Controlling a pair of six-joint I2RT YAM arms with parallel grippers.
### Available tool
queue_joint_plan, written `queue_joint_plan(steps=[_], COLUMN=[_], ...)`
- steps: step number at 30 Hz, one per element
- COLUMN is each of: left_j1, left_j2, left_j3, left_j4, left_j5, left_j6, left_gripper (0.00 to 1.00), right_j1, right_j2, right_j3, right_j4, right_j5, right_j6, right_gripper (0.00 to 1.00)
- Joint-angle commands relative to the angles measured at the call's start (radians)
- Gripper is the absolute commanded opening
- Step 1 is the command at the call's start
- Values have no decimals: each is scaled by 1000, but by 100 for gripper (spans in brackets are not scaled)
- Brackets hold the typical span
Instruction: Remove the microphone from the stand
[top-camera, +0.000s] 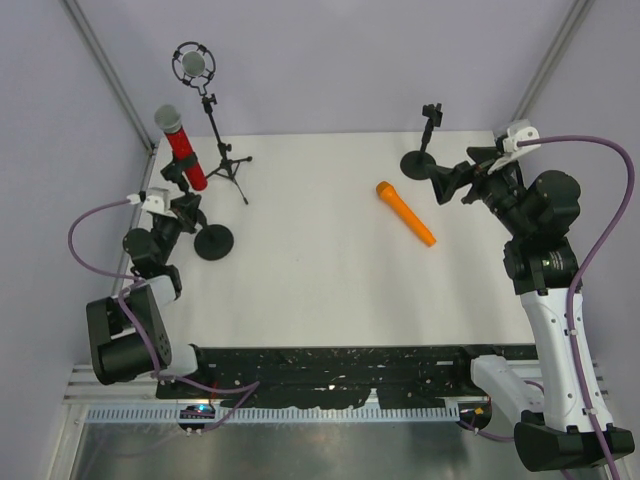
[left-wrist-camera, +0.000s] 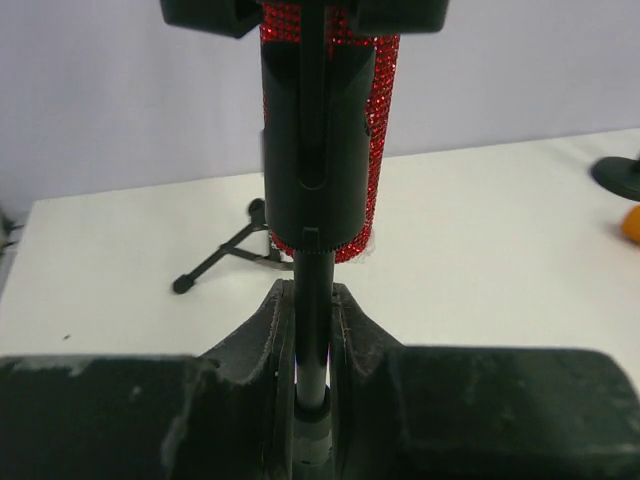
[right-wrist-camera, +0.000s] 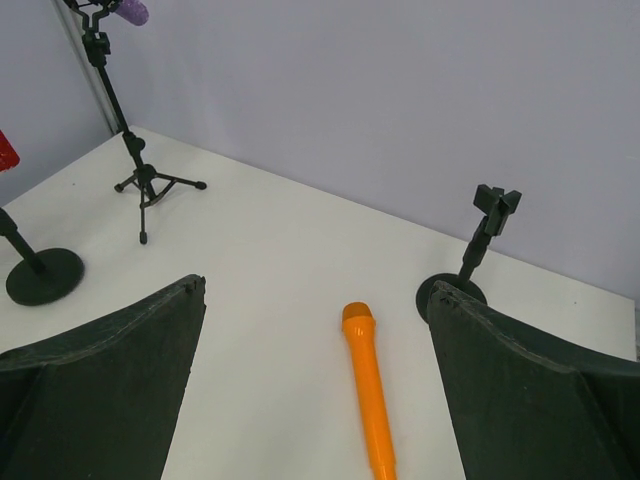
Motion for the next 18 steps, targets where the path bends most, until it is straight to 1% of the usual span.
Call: queue_joint_plan(steps=[1, 7, 11, 14, 18], left_j1=[4, -7, -62, -145, -301], left_j2=[-96, -176, -237, -283, -334], left_j3=[11, -9, -35, -49, -40], left_j4=[133, 133, 134, 127, 60], left_j5=[261, 429, 508, 525, 516], left_j6=[-114, -192, -226, -252, -245], left_gripper=[0, 0, 0, 0, 0], right_j1=[2, 12, 21, 30, 47], right_j2=[-16, -13, -12, -9, 2], right_j3=[-4, -13, -16, -19, -13], right_j4=[60, 74, 95, 129, 152], right_j5=[-56, -125, -202, -289, -369], right_j6=[14, 14, 14, 12, 14], right_gripper=[96, 96, 96, 96, 96])
